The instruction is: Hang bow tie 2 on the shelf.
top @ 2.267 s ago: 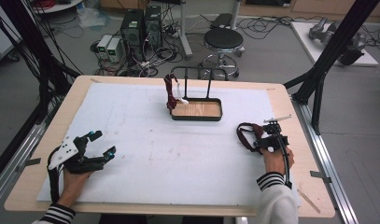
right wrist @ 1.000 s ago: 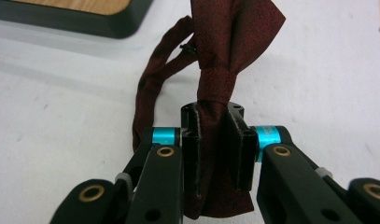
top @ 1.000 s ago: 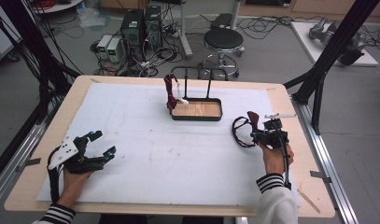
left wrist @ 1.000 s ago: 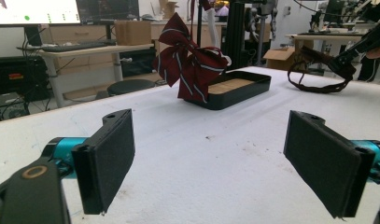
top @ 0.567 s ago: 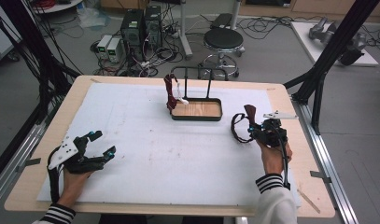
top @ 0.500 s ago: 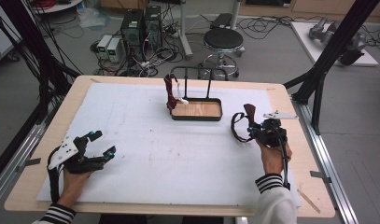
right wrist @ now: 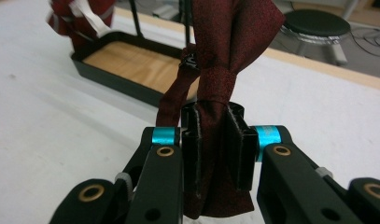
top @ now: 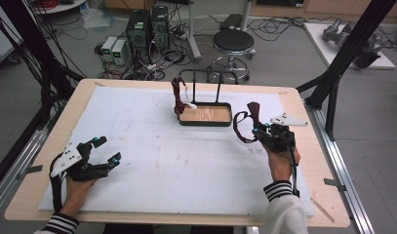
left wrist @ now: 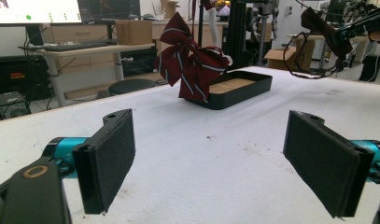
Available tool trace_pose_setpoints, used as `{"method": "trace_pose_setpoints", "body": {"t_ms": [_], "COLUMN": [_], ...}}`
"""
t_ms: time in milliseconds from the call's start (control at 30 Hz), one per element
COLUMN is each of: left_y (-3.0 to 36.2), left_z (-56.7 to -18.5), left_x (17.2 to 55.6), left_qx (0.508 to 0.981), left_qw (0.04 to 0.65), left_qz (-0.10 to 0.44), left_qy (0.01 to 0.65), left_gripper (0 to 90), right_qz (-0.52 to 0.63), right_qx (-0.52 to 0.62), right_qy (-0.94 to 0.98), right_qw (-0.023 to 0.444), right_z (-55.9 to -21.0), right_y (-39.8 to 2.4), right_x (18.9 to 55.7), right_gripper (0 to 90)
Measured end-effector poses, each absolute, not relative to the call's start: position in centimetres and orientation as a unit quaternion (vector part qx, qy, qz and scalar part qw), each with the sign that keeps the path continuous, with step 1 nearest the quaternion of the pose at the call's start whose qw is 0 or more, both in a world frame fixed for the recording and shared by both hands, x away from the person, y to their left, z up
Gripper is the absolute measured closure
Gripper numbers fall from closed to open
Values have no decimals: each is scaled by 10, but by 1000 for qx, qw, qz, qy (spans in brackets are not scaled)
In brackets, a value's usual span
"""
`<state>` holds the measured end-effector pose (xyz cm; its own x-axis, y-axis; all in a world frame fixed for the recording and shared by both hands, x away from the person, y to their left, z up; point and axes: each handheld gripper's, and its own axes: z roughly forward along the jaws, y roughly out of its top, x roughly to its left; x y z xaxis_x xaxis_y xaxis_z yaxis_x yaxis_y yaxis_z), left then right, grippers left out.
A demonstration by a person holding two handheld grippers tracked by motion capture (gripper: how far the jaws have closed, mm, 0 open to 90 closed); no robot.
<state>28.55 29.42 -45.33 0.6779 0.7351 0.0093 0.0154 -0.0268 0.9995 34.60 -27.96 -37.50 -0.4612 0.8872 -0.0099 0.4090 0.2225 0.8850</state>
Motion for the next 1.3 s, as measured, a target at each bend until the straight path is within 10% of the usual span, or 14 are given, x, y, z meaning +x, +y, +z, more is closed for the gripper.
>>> {"method": "trace_pose_setpoints", "body": {"t_ms": [1300], "left_y": [294], "left_z": [-453], "left_x": [285], "left_qx": [658], "left_qw": [636], "left_qz": [284], "left_qy": [285], "left_gripper": [173], "right_qz": [526], "right_qx": [378], "right_qy": [709], "right_qw": [277], "right_z": [-333], "right_y": [-213], "right_x": [371], "right_gripper": [777]}}
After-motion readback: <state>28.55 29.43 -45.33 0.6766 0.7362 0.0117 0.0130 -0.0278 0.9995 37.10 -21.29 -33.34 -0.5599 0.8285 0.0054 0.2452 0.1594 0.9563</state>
